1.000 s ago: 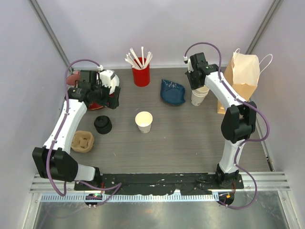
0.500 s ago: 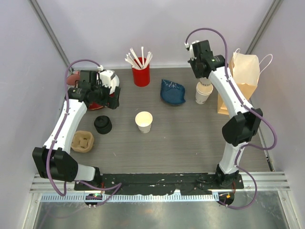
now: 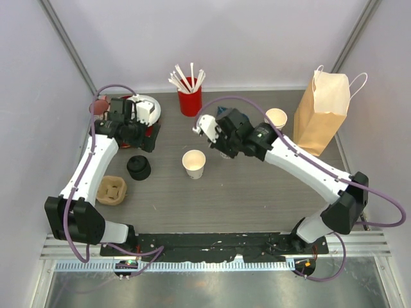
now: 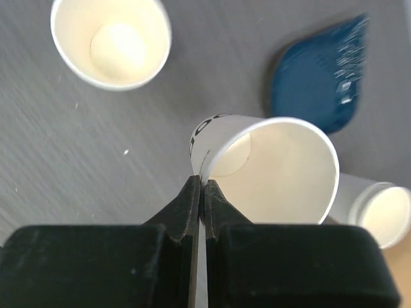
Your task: Pack the takeout coffee
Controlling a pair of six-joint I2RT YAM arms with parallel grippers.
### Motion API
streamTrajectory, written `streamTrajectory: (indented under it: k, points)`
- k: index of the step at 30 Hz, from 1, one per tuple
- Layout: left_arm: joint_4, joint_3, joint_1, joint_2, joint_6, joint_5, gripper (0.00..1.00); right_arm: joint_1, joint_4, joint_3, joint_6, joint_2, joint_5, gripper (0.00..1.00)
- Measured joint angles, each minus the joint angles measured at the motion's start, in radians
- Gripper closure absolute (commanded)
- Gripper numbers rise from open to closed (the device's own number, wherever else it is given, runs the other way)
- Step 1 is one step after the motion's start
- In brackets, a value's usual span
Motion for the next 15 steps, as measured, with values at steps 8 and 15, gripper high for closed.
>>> streamTrajectory:
  k: [8, 15]
  points:
    - [-0.005, -0.089, 0.000, 0.002, 0.026, -0.113, 0.25, -0.003, 0.091, -0.290, 0.031, -0.005, -0.066, 0.99]
    - [0.003, -0.122, 0.011, 0.034, 0.031, -0.207, 0.25, 0.013, 0.187, -0.427, 0.066, -0.022, -0.087, 0.99]
